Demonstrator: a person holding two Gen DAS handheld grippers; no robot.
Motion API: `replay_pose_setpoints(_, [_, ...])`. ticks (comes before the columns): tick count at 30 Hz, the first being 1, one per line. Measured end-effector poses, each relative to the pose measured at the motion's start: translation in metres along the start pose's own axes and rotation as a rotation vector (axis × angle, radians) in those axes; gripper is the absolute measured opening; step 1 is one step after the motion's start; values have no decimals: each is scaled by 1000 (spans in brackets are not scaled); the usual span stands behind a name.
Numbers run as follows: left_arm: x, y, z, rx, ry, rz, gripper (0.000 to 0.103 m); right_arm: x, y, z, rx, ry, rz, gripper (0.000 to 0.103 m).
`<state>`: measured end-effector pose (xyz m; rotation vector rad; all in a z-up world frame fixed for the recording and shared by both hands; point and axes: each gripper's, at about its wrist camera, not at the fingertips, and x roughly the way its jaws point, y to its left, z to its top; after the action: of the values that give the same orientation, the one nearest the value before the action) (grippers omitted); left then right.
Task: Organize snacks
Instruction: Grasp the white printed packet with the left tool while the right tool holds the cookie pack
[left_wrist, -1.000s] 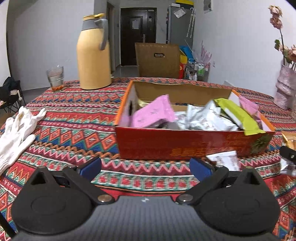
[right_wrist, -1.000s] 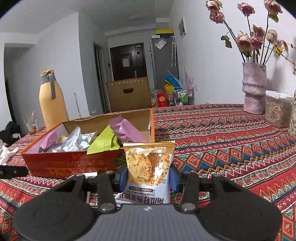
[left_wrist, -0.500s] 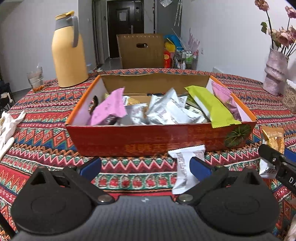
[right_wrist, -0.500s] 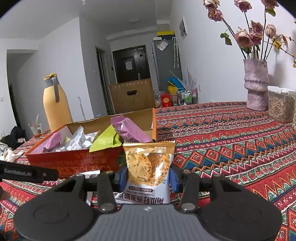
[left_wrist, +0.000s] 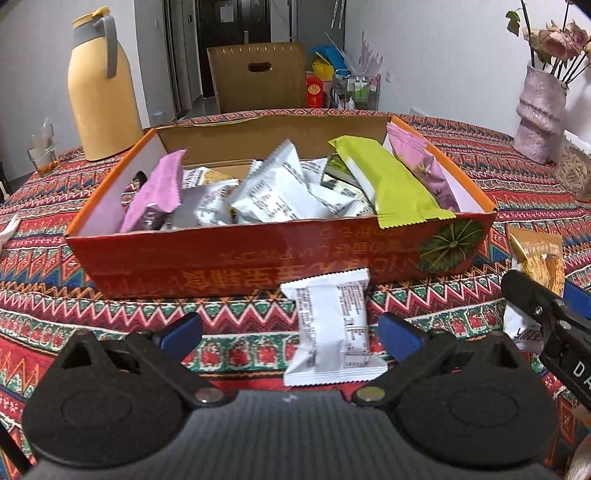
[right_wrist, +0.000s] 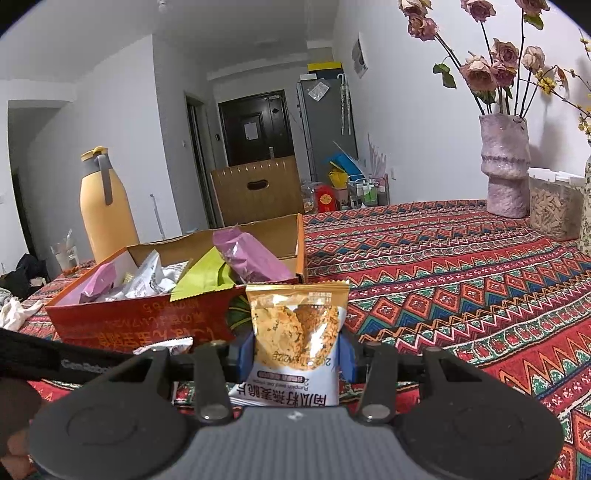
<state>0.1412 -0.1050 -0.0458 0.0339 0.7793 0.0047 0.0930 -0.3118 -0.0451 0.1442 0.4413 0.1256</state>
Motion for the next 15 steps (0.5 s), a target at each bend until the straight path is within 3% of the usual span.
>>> replay_pose_setpoints(5, [9,-6,0,3,13,-3,102,2,-1,0,6,8,-4,45])
replay_pose_setpoints(7, [13,-9,-1,6,21,-9,95,2,-1,0,7,10,-4,45])
replay_pose_setpoints(9, [17,-10,-1,9,35,-23,79,3,-1,-1,8,12,-3,45])
replay_pose_setpoints(13, [20,-14,-2,23,38,-41,62,4,-1,-1,9,12,-1,45])
replay_pose_setpoints(15, [18,-14,-2,23,31,-60,44,4,-1,-1,11,13,-1,45])
